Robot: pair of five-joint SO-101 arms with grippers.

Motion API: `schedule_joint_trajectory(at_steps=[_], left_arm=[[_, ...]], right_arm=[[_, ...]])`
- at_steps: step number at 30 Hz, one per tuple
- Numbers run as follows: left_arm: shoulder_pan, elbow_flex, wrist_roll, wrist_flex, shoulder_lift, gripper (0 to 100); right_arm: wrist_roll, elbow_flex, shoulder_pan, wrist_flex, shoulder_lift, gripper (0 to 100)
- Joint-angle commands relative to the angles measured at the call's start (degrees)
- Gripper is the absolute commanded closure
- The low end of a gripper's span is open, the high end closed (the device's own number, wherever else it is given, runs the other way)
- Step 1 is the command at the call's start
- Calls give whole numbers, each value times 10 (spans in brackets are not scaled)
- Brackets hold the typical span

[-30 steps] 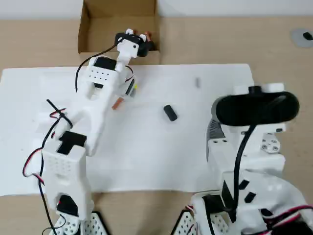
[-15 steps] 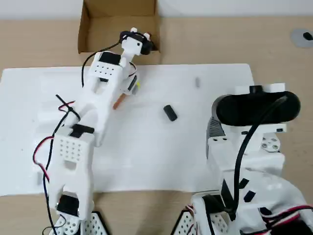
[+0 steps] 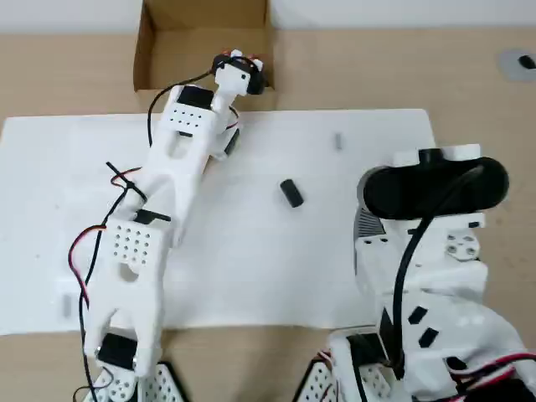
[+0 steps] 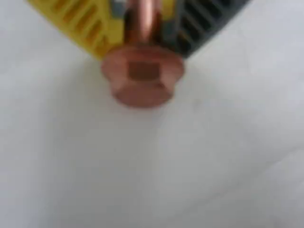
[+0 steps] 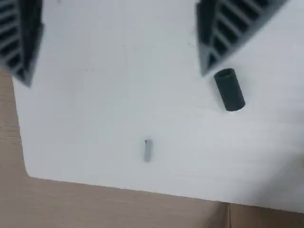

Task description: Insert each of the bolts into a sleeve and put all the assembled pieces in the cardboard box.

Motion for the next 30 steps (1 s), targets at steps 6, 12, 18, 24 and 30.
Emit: schedule_joint_trajectory(at_steps=[6, 12, 18, 24, 30], left_arm=[[0, -200, -11, 149, -7, 991], [-5, -367, 10, 226, -29, 993], [-15, -233, 77, 225, -208, 993], [-46, -31, 169, 222, -393, 990], [-72, 91, 200, 212, -510, 988]], right_arm=[[4, 2, 10, -16, 0, 730], [4, 33, 9, -36, 1, 731], [4, 161, 5, -159, 48, 731], [4, 163, 5, -203, 169, 731], [18, 142, 0, -200, 305, 731]])
